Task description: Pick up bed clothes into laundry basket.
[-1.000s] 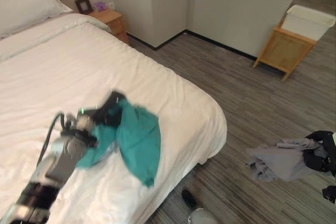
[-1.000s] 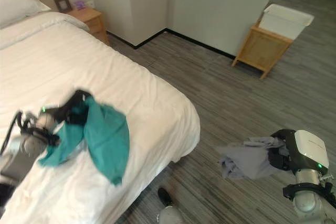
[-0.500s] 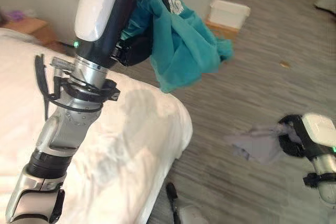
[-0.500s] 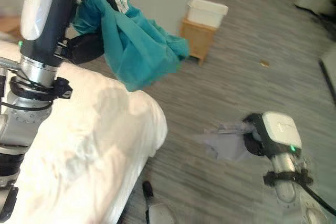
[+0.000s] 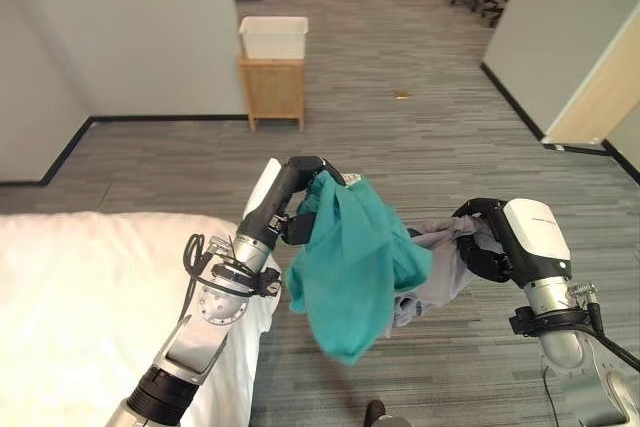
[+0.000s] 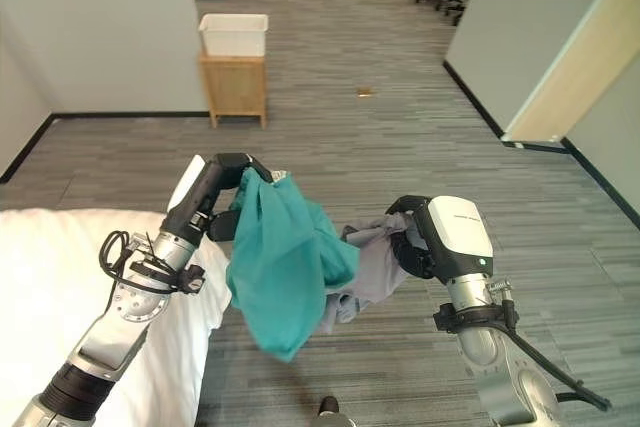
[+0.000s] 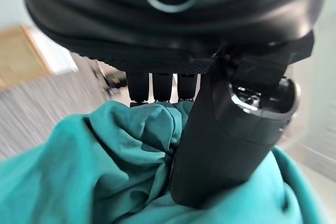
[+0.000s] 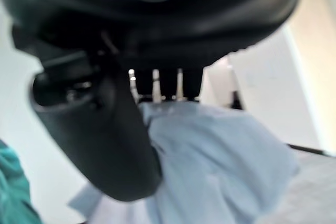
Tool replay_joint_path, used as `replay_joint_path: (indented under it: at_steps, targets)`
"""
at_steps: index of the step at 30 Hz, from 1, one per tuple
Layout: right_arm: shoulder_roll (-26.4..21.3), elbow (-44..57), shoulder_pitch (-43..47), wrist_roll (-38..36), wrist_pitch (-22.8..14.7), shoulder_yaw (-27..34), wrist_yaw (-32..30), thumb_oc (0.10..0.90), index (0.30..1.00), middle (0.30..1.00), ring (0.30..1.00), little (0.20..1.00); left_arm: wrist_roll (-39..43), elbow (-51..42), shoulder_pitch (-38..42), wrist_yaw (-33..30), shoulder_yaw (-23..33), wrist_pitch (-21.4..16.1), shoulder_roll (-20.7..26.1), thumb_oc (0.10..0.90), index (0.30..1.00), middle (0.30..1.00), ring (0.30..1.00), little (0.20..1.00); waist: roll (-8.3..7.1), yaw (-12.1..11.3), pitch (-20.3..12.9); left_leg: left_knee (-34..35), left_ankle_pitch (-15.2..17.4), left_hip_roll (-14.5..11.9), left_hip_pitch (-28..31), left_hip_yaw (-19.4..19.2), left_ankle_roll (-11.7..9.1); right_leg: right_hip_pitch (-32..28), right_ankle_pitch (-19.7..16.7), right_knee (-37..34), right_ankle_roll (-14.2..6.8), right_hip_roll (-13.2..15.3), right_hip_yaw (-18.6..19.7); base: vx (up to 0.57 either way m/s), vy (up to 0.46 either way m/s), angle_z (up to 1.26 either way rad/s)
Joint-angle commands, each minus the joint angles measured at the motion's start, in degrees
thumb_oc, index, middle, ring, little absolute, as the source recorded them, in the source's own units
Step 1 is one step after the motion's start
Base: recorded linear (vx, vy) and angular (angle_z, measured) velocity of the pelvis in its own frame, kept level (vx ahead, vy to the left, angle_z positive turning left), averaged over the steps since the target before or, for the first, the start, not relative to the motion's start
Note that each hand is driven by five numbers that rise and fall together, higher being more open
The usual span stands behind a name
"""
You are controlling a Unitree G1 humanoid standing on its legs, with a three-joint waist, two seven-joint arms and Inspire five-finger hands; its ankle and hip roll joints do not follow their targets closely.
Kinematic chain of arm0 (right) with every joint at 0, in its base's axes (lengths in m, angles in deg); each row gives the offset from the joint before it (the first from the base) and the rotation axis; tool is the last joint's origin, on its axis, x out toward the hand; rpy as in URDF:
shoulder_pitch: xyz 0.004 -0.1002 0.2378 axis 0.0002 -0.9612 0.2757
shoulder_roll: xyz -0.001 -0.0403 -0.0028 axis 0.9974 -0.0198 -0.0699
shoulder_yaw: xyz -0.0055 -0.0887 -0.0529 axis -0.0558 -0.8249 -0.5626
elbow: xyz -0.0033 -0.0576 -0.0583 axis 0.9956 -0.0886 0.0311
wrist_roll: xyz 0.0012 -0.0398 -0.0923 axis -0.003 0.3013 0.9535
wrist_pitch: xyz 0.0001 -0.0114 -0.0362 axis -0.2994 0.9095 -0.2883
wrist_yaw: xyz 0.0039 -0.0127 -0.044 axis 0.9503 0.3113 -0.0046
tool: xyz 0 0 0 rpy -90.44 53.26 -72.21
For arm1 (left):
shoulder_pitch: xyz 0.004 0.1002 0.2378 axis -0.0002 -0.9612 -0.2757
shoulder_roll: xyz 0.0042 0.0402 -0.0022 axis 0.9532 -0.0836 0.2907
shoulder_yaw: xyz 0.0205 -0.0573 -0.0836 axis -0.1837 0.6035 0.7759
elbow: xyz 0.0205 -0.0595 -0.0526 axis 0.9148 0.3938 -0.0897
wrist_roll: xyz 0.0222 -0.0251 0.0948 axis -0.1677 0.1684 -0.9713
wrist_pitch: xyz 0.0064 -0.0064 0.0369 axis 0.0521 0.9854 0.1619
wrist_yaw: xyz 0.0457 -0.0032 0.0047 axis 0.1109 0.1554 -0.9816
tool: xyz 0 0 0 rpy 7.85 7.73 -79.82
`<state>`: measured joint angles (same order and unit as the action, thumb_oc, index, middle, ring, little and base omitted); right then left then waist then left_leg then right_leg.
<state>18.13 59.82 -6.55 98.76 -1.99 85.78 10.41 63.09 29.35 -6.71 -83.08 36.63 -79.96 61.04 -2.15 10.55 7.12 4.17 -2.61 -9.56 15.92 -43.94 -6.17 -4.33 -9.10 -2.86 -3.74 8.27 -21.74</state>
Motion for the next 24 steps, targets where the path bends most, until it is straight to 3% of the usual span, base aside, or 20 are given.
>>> replay_joint_path:
  at_steps: [1,2,3,4,5,6,7,9,10,11,12,13,16,18,21,24]
  targets:
    - [-5.0,4.5,7.0,-7.5,-3.5,5.4,-4.4,0.400,0.300,0.300,0.300,0.300,-4.4,-2.2,8.0,-5.1,1.5,-4.7,-0.3,0.400,0.300,0.300,0.300,0.300,0.46,-0.6,-2.8,-13.2,-0.1,-7.4,-6.5,-0.7,-1.7,-3.5,9.3,-1.5,-4.7,2.9,0.2,0.01,-0.293,-0.54]
    - [-6.0,3.7,8.0,-7.7,-3.4,3.9,-4.1,0.400,0.300,0.300,0.300,0.300,-5.1,-0.5,8.5,-6.3,1.8,-4.4,-0.2,0.400,0.300,0.300,0.300,0.300,0.68,-1.8,-1.9,-17.8,-2.0,-8.9,-8.0,2.4,-3.5,-4.0,10.6,-1.8,-3.8,1.4,1.9,0.02,-0.260,-0.74]
    - [-6.6,3.0,9.1,-8.1,-3.3,2.8,-3.6,0.400,0.300,0.300,0.300,0.300,-5.4,0.7,8.6,-7.3,2.4,-4.2,-0.1,0.400,0.300,0.300,0.300,0.300,0.74,-3.4,-1.2,-19.7,-2.4,-8.3,-9.6,7.0,-3.6,-4.2,11.0,-2.0,-3.3,0.7,3.2,0.01,-0.208,-0.90]
    - [-7.2,2.3,10.1,-8.3,-3.1,1.6,-3.2,0.400,0.300,0.300,0.300,0.300,-5.7,1.6,8.3,-8.1,3.0,-4.2,-0.1,0.400,0.300,0.300,0.300,0.300,0.44,-4.9,-0.5,-20.6,-0.4,-6.1,-12.2,13.4,-2.8,-4.4,11.4,-2.1,-3.1,0.6,4.3,-0.13,-0.135,-1.05]
    - [-8.1,1.7,11.2,-8.2,-3.1,0.8,-3.2,0.400,0.300,0.300,0.300,0.300,-6.3,2.7,8.0,-8.7,3.5,-4.1,-0.1,0.400,0.300,0.300,0.300,0.300,-0.14,-6.3,0.1,-18.9,1.5,-3.2,-14.7,18.4,-0.7,-3.8,10.6,-2.1,-3.0,0.9,4.9,-0.13,-0.067,-0.91]
    - [-8.1,1.6,11.4,-8.3,-3.1,0.7,-3.2,0.400,0.300,0.300,0.300,0.300,-6.3,2.7,8.0,-8.7,3.6,-4.1,-0.1,0.400,0.300,0.300,0.300,0.300,-0.24,-6.0,0.0,-18.8,1.6,-2.9,-14.8,18.6,-0.4,-3.7,10.6,-2.1,-3.2,1.2,4.6,-0.12,-0.004,-0.87]
    - [-8.6,1.3,12.4,-8.4,-3.2,0.0,-3.1,0.400,0.300,0.300,0.300,0.300,-7.0,3.5,8.3,-9.2,3.8,-4.3,-0.3,0.400,0.300,0.300,0.300,0.300,-0.24,-6.6,0.1,-15.6,3.3,-0.7,-15.0,22.4,0.3,-3.6,10.6,-2.1,-3.5,1.2,5.6,-0.02,0.034,-0.63]
    - [-9.2,-1.6,14.5,-8.4,-3.0,-2.2,-3.0,0.400,0.300,0.300,0.300,0.300,-8.8,4.7,9.0,-9.4,3.2,-4.2,-1.0,0.400,0.300,0.300,0.300,0.300,0.96,-6.7,-0.2,-7.4,2.7,0.8,-11.7,25.4,0.8,-3.2,10.1,-2.1,-3.8,0.2,6.8,0.02,0.023,-0.62]
    - [-9.4,-3.1,15.6,-8.8,-3.2,-3.9,-2.6,0.400,0.300,0.300,0.300,0.300,-9.8,5.8,8.8,-9.2,2.9,-4.0,-1.0,0.400,0.300,0.300,0.300,0.300,1.36,-6.5,-1.3,-4.5,1.5,0.7,-9.6,24.7,1.0,-3.4,10.1,-2.1,-3.8,-0.5,7.2,0.07,0.008,-0.53]
    - [13.7,-36.5,9.2,-42.4,0.6,-0.4,3.0,0.400,0.300,0.300,0.300,0.300,10.2,23.0,-7.6,1.1,9.3,-0.6,1.1,0.400,0.300,0.300,0.300,0.300,0.83,1.3,1.2,-0.1,3.3,-4.7,-8.9,16.1,-2.1,8.6,5.1,9.6,-8.2,7.6,9.2,0.05,0.008,-0.31]
    - [13.7,-36.3,9.1,-42.3,0.7,-0.3,3.0,0.400,0.300,0.300,0.300,0.300,10.2,22.9,-7.5,1.1,9.3,-0.5,1.2,0.400,0.300,0.300,0.300,0.300,0.73,1.0,1.4,0.1,3.4,-4.6,-8.4,15.8,-2.0,8.9,5.6,10.3,-8.3,7.7,9.6,-0.07,0.289,-0.03]
    - [10.4,-33.2,10.5,-39.2,-0.3,-0.6,3.6,0.400,0.300,0.300,0.300,0.300,9.2,20.9,-5.5,2.4,9.9,-1.1,4.0,0.400,0.300,0.300,0.300,0.300,-0.08,0.9,1.1,0.7,3.8,-2.9,-8.0,14.1,-0.8,8.9,6.8,13.0,-9.2,4.6,8.5,-0.08,0.293,0.05]
    - [7.9,-31.4,11.9,-36.8,-0.1,-0.7,4.0,0.400,0.300,0.300,0.300,0.300,8.0,20.4,-3.2,3.1,9.3,-0.6,5.0,0.400,0.300,0.300,0.300,0.300,-0.67,0.1,-0.3,0.8,4.7,-0.7,-7.5,13.4,0.1,6.1,7.3,9.1,-8.3,4.2,5.8,-0.03,0.276,-0.43]
    - [5.9,-29.5,12.6,-35.3,0.3,-0.7,4.3,0.400,0.300,0.300,0.300,0.300,7.5,20.6,-1.1,3.9,9.2,-0.4,5.9,0.400,0.300,0.300,0.300,0.300,-0.72,0.0,-0.9,0.8,5.2,0.0,-7.3,13.4,0.4,5.0,6.6,6.0,-8.3,4.1,6.0,0.00,0.126,-0.32]
    - [-0.9,-24.8,16.2,-31.9,0.4,-0.2,4.9,0.400,0.300,0.300,0.300,0.300,7.0,19.3,5.6,4.6,8.5,0.1,9.0,0.400,0.300,0.300,0.300,0.300,-0.68,-0.6,-2.7,0.8,6.5,1.7,-6.6,12.9,1.2,4.0,-0.2,0.9,-10.2,5.4,6.9,0.03,0.089,-0.59]
    - [-4.2,-24.0,17.8,-30.4,0.4,0.3,5.6,0.400,0.300,0.300,0.300,0.300,5.7,19.6,9.2,5.5,7.8,0.3,10.9,0.400,0.300,0.300,0.300,0.300,-0.80,-0.8,-3.5,0.8,6.7,2.1,-6.4,12.9,1.2,2.8,-2.2,-0.9,-10.8,6.5,5.3,0.02,0.034,-0.42]
